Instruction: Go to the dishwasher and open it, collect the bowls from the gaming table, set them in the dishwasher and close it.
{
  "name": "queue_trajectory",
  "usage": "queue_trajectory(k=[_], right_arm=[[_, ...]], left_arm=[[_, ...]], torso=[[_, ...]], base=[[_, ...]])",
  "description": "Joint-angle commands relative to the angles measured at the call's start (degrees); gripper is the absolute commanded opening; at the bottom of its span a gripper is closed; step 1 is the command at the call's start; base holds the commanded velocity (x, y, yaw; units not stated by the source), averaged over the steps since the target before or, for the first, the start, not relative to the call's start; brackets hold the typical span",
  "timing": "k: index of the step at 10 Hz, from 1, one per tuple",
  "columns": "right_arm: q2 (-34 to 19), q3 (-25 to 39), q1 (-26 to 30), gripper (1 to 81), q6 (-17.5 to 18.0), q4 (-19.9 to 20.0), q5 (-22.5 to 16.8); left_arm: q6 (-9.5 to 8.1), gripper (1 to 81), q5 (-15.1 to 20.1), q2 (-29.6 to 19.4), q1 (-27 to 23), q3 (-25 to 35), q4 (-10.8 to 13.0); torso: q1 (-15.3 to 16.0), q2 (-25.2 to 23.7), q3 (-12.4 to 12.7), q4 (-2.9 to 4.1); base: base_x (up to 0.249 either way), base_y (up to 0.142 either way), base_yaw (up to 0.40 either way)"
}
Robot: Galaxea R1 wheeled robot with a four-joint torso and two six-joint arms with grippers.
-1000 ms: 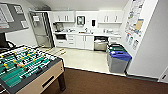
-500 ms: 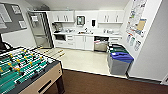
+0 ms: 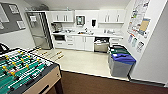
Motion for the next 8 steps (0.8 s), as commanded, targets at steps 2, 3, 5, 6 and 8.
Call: queue_trajectory(k=[2,3,5,6,8], right_arm=[[-0.23,0.14,2.20,1.0,-0.15,-0.43,-2.49],[-0.15,0.14,2.20,1.0,-0.15,-0.43,-2.58],[-0.15,0.14,2.29,1.0,-0.15,-0.43,-2.58],[-0.06,0.14,2.29,1.0,-0.15,-0.51,-2.58],[0.03,0.14,2.29,1.0,-0.15,-0.51,-2.75]], left_arm=[[0.04,1.0,1.10,-1.04,-1.89,0.12,0.28],[0.04,1.0,1.10,-1.04,-1.89,0.21,0.19],[0.04,1.0,1.10,-1.04,-1.89,0.21,0.28],[0.04,1.0,1.10,-1.04,-1.89,0.21,0.28],[0.04,1.0,1.10,-1.12,-1.89,0.30,0.36]], torso=[[0.00,0.00,0.00,0.00],[-0.07,-0.02,0.00,0.00],[-0.07,0.00,0.00,0.00],[-0.02,0.02,0.00,0.00],[-0.07,0.00,0.00,0.00]], base=[[0.166,0.000,0.000],[0.166,0.000,0.000],[0.166,0.000,0.000],[0.166,0.000,0.000],[0.166,0.000,0.000]])
